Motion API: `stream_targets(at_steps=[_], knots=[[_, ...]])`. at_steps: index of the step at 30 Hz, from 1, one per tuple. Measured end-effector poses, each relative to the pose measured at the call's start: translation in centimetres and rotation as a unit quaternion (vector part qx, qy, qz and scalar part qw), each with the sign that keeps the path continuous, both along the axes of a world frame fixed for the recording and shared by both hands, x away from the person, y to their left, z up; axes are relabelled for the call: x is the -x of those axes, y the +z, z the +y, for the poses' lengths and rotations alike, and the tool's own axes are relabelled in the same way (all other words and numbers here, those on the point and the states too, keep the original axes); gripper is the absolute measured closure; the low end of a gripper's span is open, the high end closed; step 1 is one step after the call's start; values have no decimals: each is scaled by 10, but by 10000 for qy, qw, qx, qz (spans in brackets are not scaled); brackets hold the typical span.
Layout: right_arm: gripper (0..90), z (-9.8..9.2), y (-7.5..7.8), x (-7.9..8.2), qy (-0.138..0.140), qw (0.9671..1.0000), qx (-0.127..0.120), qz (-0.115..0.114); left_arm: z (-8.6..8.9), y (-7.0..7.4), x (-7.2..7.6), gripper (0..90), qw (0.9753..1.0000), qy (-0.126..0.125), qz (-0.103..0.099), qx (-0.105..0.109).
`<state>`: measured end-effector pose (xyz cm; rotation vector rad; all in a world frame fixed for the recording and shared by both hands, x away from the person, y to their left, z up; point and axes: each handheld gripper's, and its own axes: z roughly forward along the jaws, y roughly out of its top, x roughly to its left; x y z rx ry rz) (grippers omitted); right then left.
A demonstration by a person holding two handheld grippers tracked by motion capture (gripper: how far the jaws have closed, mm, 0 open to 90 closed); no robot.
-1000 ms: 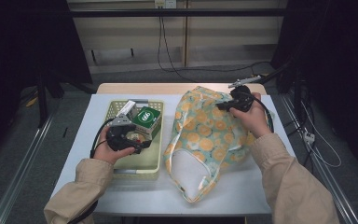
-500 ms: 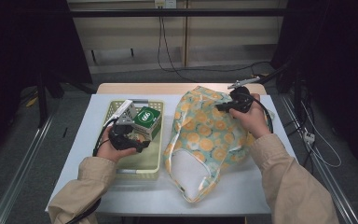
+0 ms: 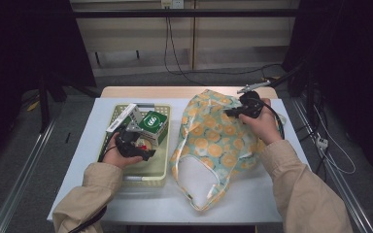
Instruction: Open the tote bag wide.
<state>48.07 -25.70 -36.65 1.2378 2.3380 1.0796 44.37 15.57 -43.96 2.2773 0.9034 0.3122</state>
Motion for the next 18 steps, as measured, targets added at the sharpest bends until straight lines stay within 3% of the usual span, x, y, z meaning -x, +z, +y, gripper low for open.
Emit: stream_targets(at_steps=[3,9,13,16,18], knots=[[891,1,0,0,22,10000,16,19,-1,-1,0,66,10000,87,-28,-20],[891,1,0,0,20,10000,20,10,-1,-6,-1,81,9996,-8,185,-200],[891,1,0,0,8,10000,26,-6,-2,-6,-1,127,9994,74,167,-304],[891,0,1,1,7,10000,22,-14,-1,-8,-2,188,9988,93,306,-376],[891,0,1,1,9,10000,12,-19,-1,-7,-1,192,9986,75,291,-429]])
